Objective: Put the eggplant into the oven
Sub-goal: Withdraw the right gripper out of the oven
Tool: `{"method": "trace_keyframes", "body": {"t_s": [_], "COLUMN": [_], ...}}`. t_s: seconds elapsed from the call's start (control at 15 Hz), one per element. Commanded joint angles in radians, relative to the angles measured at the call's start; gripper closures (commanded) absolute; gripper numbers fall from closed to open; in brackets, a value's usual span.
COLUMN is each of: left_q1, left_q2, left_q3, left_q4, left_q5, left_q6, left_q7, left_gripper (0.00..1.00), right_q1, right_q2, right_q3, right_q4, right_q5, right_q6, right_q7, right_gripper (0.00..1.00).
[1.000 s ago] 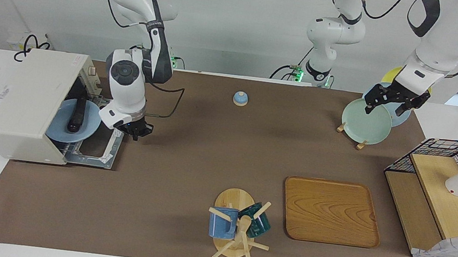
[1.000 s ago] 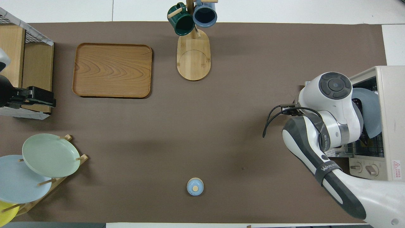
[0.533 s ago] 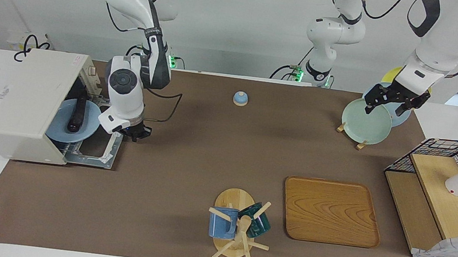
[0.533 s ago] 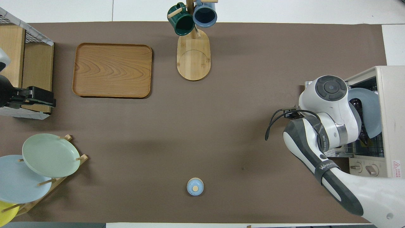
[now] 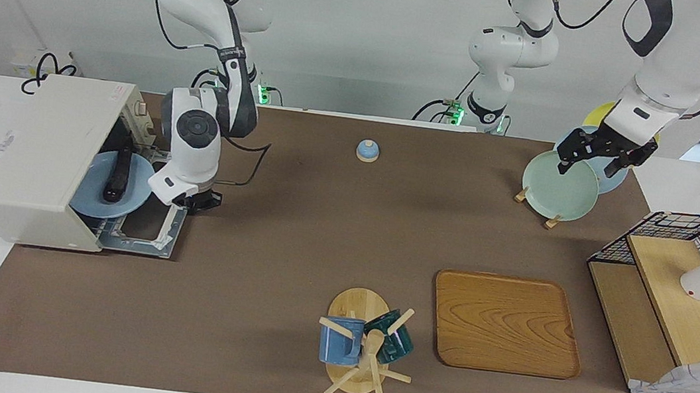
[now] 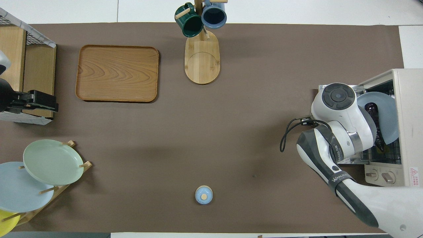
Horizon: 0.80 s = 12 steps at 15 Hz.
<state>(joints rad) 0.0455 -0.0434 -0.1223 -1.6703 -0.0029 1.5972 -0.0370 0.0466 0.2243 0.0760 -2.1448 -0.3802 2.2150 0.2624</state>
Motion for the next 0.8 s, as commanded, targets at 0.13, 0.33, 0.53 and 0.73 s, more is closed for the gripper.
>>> {"method": "trace_keyframes", "body": {"t_s": [0.13, 0.33, 0.53, 0.73], "left_q1": [0.013, 0.013, 0.013, 0.013], "left_q2": [-0.027, -0.027, -0.027, -0.027], "left_q3": [-0.007, -0.007, -0.007, -0.007], "left_q4": [-0.026, -0.026, -0.026, -0.026], "left_q5": [-0.006, -0.006, -0.006, -0.006], "left_q6": [0.003, 0.003, 0.003, 0.003], "left_q7": [0.003, 0.003, 0.003, 0.003], "left_gripper": [0.0, 0.0, 0.0, 0.0], "right_q1": [-0.022, -0.057, -0.115, -0.168], "right_q2": [-0.022, -0.048, -0.085, -0.108], "right_q3": [0.002, 0.002, 0.004, 0.002], "right_q4": [0.077, 0.149, 0.158, 0.16], "right_q5": [-0.055, -0.049, -0.04, -0.039], "right_q6": [-0.107, -0.185, -0.196, -0.21], "right_q7": [-0.014, -0.089, -0.201, -0.273], "right_gripper": [1.0, 1.0, 1.0, 1.0]}}
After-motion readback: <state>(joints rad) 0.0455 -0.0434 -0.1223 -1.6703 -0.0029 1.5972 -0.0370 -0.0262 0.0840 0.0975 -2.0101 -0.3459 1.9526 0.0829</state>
